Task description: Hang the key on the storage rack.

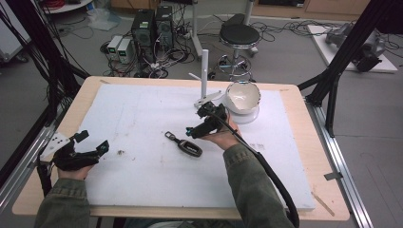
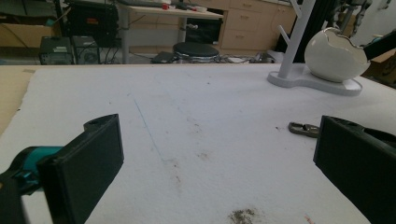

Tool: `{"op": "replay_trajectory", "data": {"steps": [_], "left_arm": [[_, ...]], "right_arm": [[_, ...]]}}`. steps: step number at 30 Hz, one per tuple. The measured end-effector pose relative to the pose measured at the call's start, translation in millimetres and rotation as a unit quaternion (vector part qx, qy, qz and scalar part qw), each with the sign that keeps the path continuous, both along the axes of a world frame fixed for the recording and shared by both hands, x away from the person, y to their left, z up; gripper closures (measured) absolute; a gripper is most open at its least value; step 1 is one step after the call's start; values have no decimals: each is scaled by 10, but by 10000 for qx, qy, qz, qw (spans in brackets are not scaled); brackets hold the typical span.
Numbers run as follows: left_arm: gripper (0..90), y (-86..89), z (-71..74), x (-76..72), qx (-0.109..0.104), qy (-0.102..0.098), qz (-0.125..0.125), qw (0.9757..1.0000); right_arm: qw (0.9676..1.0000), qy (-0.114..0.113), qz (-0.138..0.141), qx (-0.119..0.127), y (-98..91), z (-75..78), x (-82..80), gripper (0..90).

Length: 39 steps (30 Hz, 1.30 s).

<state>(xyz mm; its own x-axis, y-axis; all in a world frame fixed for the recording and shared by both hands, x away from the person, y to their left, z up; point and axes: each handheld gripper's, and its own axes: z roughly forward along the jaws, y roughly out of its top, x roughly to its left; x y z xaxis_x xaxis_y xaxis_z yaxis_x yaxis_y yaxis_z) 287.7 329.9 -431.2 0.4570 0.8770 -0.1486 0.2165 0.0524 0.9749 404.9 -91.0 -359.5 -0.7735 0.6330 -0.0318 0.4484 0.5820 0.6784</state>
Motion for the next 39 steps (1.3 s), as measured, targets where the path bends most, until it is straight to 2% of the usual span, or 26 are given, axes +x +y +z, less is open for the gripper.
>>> {"op": "replay_trajectory", "data": {"steps": [1, 2, 4, 5, 7, 9, 10, 12, 14, 17, 21, 23, 25, 30, 32, 33, 34, 36, 37, 39], "left_arm": [[20, 1, 1, -1, 0, -1, -1, 10000], [20, 4, 2, -3, 0, 0, -1, 10000], [20, 6, 0, -1, 3, -1, 0, 10000], [20, 6, -1, 1, 0, 7, 0, 10000], [20, 4, -3, 4, -5, 2, -5, 10000], [20, 5, -1, 2, 3, -4, -2, 10000], [20, 6, 0, 2, 2, -3, -4, 10000], [20, 6, -1, 3, -2, 1, -2, 10000], [20, 5, -2, 3, 1, 3, -3, 10000], [20, 6, -3, 5, -4, 4, -6, 10000], [20, 1, -5, 8, -16, 1, -2, 10000], [20, -1, -2, 6, -12, -6, -3, 10000], [20, 2, -2, 6, -10, -5, -9, 10000], [20, 7, -7, 12, -25, 12, -4, 10000], [20, 6, -8, 14, -28, 14, -6, 10000], [20, 5, -8, 15, -28, 15, -8, 10000], [20, 3, -8, 15, -33, 5, -4, 10000], [20, 4, -7, 14, -29, 12, -6, 10000], [20, 6, -6, 11, -20, 11, -5, 10000], [20, 8, -7, 13, -23, 13, -5, 10000]], "right_arm": [[10000, -7, 33, -79, 40, -13, 19, 8], [10000, 5, 49, -58, 66, -30, 37, 8], [9998, 196, 11, 19, 84, -80, 84, 8], [9996, 281, -33, -27, 96, -103, 105, 8], [9994, 327, -50, -42, 111, -127, 121, 8], [9985, 508, -52, -214, 165, -180, 170, 9], [9985, 508, -52, -214, 165, -180, 170, 9], [9976, 582, -12, -362, 240, -203, 207, 26], [9971, 692, 14, -308, 269, -229, 221, 27], [9958, 800, 48, -433, 311, -293, 229, 27], [9939, 872, 146, -654, 430, -339, 213, 27], [9925, 845, 227, -855, 501, -359, 224, 35], [9901, 933, 254, -1014, 555, -388, 245, 35], [9882, 1095, 319, -1027, 613, -442, 272, 43], [9873, 1083, 348, -1113, 660, -474, 269, 45], [9859, 1062, 358, -1241, 698, -475, 265, 45], [9852, 944, 385, -1377, 751, -475, 253, 51], [9853, 907, 432, -1382, 800, -468, 240, 77], [9854, 1023, 487, -1275, 848, -473, 252, 164], [9815, 1152, 465, -1456, 860, -510, 273, 207]]}}
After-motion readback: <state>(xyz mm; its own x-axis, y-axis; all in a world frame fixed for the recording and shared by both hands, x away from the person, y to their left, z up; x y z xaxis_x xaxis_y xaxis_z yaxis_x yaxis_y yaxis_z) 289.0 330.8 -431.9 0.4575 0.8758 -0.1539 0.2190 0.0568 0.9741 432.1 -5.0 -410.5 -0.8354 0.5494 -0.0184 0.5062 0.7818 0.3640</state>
